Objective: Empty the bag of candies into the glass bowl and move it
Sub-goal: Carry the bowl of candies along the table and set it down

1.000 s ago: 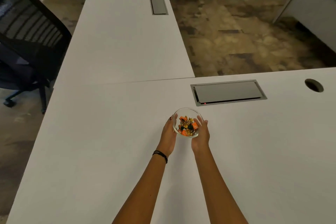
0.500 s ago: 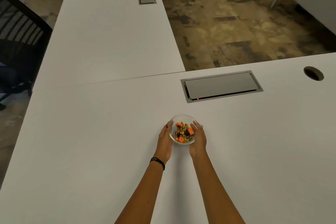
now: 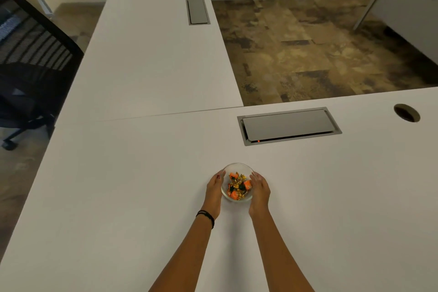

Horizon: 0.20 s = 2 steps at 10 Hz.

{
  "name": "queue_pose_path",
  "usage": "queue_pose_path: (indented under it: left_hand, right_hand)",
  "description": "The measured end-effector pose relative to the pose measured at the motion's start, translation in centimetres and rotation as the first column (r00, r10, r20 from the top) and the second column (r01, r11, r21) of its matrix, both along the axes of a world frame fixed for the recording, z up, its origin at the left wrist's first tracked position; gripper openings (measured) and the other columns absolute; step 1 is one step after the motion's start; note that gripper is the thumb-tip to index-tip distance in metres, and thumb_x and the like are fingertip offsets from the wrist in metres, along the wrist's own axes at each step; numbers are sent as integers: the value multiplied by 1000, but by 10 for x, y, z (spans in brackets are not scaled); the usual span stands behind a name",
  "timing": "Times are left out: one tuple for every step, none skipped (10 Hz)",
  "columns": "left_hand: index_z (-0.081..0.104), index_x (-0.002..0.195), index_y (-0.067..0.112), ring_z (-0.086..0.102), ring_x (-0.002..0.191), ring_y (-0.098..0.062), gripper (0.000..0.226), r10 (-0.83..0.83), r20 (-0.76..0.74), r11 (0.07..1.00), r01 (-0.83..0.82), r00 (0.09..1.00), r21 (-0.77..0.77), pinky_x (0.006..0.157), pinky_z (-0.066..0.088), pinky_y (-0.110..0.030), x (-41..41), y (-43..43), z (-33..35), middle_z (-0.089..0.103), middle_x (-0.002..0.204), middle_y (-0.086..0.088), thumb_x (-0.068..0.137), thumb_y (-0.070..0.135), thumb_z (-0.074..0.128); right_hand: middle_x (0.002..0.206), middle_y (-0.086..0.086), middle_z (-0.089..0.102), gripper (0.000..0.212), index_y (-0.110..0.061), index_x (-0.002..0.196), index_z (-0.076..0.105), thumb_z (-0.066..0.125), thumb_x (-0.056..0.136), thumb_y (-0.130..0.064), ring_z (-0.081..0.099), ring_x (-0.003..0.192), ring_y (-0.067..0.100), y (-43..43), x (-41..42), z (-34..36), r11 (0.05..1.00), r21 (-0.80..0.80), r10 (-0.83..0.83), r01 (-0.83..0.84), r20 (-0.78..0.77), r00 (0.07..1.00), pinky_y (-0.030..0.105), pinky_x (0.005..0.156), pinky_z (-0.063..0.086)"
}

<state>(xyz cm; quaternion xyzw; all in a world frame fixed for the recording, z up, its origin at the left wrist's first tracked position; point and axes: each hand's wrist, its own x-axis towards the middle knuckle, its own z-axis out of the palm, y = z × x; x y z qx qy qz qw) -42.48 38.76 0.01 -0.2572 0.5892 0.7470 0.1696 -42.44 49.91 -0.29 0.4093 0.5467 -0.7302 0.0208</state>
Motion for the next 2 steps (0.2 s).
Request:
queue_pose_path:
  left_hand:
    - [56, 122, 7, 53, 112, -23, 29, -24, -46, 995, 20, 999, -98, 88, 49, -26, -4, -4, 11, 58, 127, -13, 98, 17, 43]
    - [51, 129, 6, 49, 122, -26, 33, -117, -49, 974, 105, 992, -203, 97, 45, -30, -5, -5, 24, 52, 136, -14, 99, 13, 38]
  right_hand:
    - [124, 12, 58, 30, -7, 121, 58, 46, 95, -17, 52, 108, 23, 0, -4, 7, 996, 87, 12, -14, 24, 1000, 32, 85, 42]
    - [135, 15, 52, 38, -6, 131, 49, 34, 98, -18, 48, 121, 30, -9, -4, 18, 985, 167, 35, -50, 95, 995, 38, 96, 41]
